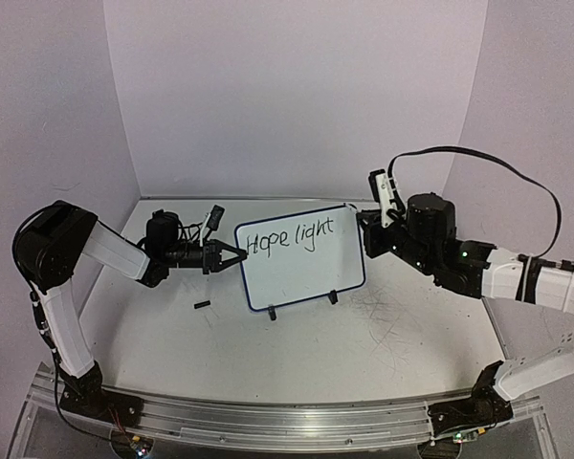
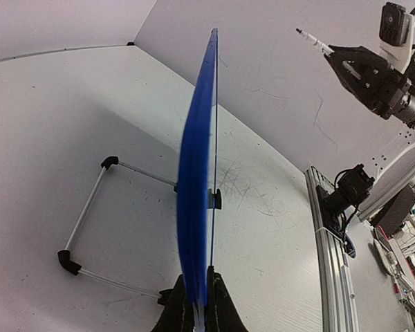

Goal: Write a sentence on the whiteboard

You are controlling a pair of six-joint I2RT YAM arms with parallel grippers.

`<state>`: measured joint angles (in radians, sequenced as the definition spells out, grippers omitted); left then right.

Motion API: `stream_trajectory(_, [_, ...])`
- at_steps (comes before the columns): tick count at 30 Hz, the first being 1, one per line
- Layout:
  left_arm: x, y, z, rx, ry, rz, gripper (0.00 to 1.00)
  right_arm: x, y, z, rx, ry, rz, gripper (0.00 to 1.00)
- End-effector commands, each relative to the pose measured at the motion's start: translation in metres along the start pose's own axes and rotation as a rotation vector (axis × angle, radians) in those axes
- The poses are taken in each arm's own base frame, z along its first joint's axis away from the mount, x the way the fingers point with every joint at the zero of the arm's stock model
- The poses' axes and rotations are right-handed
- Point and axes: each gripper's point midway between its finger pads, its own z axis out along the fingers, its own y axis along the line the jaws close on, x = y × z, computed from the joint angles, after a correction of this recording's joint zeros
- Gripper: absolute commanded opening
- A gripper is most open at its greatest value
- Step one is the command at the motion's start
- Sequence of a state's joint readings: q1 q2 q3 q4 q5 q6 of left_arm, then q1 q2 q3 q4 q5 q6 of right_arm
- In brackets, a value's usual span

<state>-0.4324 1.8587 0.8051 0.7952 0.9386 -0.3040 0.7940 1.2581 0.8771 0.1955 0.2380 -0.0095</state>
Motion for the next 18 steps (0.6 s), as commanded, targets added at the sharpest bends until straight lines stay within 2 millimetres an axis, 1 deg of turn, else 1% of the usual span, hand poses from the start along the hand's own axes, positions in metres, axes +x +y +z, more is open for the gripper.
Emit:
stream_trajectory(1, [0.018, 0.006, 0.005, -0.041, 0.050, 0.017, 0.00, 0.001, 0.008, 0.008, -0.041, 0.017, -0.063, 0.00])
stream_trajectory(5, [0.018, 0.005, 0.010, -0.033, 0.052, 0.015, 0.00, 0.006, 0.019, 0.015, -0.091, 0.035, -0.051, 0.00])
stream_trajectory(10, [0.020, 0.004, 0.013, -0.030, 0.059, 0.012, 0.00, 0.013, 0.019, 0.019, -0.083, 0.052, -0.047, 0.00])
stream_trajectory(14, [0.024, 0.006, 0.015, -0.042, 0.064, 0.009, 0.00, 0.019, 0.025, 0.022, -0.109, 0.068, -0.055, 0.00])
stream_trajectory(18, [0.024, 0.007, 0.016, -0.040, 0.067, 0.007, 0.00, 0.021, 0.027, 0.027, -0.108, 0.076, -0.061, 0.00])
